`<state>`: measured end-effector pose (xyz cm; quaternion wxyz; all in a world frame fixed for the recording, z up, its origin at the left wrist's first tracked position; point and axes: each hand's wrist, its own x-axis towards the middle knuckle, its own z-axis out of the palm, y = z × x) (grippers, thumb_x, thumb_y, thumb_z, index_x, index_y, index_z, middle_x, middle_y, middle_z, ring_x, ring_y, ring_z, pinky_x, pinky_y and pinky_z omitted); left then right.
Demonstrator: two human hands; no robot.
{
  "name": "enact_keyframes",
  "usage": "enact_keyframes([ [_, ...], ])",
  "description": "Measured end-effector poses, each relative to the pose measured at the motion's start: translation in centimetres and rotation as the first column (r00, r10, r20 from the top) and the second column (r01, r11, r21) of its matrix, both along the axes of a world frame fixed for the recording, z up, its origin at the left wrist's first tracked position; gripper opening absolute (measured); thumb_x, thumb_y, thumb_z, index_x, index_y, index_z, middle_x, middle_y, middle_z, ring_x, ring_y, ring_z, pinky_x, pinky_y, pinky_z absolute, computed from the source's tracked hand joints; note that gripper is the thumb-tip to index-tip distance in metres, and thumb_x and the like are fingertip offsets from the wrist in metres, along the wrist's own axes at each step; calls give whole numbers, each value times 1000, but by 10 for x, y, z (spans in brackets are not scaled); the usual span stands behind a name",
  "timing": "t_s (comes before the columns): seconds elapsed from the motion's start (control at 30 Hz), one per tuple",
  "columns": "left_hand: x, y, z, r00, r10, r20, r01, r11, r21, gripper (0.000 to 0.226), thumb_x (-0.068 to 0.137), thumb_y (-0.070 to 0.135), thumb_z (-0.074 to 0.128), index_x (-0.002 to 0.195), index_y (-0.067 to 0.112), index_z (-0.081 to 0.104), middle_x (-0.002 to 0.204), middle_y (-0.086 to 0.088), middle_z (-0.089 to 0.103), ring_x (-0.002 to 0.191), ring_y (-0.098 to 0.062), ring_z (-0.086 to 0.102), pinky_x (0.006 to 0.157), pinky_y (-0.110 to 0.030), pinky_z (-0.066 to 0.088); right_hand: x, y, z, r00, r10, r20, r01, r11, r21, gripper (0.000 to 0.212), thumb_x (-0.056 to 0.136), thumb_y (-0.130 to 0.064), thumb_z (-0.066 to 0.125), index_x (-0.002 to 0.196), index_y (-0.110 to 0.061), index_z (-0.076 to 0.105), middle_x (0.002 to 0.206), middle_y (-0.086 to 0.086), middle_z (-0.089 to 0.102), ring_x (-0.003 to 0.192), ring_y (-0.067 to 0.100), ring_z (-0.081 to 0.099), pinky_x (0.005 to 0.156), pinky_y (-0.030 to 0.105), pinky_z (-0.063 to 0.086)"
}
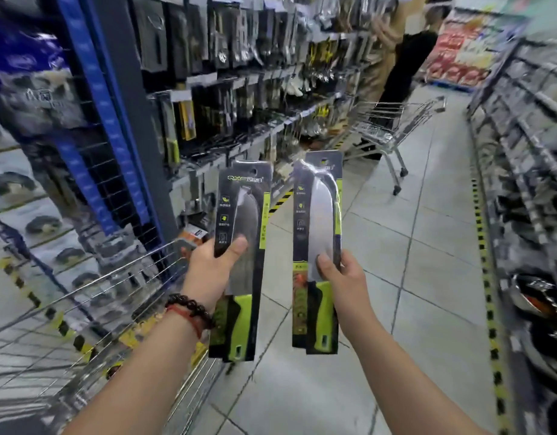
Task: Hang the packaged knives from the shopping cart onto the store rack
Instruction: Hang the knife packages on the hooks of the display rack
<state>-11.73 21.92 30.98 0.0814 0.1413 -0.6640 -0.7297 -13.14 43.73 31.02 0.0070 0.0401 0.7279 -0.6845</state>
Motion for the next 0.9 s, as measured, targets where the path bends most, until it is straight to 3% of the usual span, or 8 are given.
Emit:
enact_keyframes([
  [0.13,-34,54,16,1000,12,-24,-14,997,-73,27,83,44,67,80,18,62,82,-2,67,83,-24,64,80,-42,54,-28,48,13,998,-42,-52,40,999,-37,3,95,-26,60,96,-24,63,94,3,73,90,25,71,84,48,57],
  [0.23,-63,95,24,998,31,-47,-36,992,-124,26,87,42,64,84,16,62,76,3,62,74,-17,57,66,-30,46,-57,84,19,994,-64,-84,59,996,-65,4,95,-24,60,97,-24,64,95,2,74,93,27,71,83,45,58],
  [0.33,-93,132,30,997,37,-71,-46,991,-129,36,87,41,65,89,5,62,77,-4,58,71,-18,53,64,-30,44,-90,115,24,993,-55,-103,47,996,-75,6,94,-27,61,97,-23,64,96,5,74,92,28,71,86,54,56],
  [0.5,-143,178,43,994,83,-71,-93,984,-150,18,88,37,65,84,19,64,83,2,67,79,-15,61,72,-33,51,-149,152,34,991,-2,-136,-9,997,-74,8,94,-28,62,98,-22,65,95,4,74,89,27,72,85,54,56],
  [0.73,-218,188,46,979,179,-101,-193,968,-158,19,89,32,64,79,17,62,78,2,62,73,-14,55,71,-32,47,-244,156,35,983,68,-172,-76,996,-41,6,94,-28,62,94,-22,63,93,2,72,89,25,69,78,40,56],
  [0.9,-294,167,36,964,244,-107,-254,963,-95,20,88,37,65,78,20,59,81,0,61,77,-17,55,74,-35,47,-318,138,29,979,121,-165,-124,992,-11,5,94,-29,61,95,-25,64,92,1,73,88,22,70,79,40,57],
])
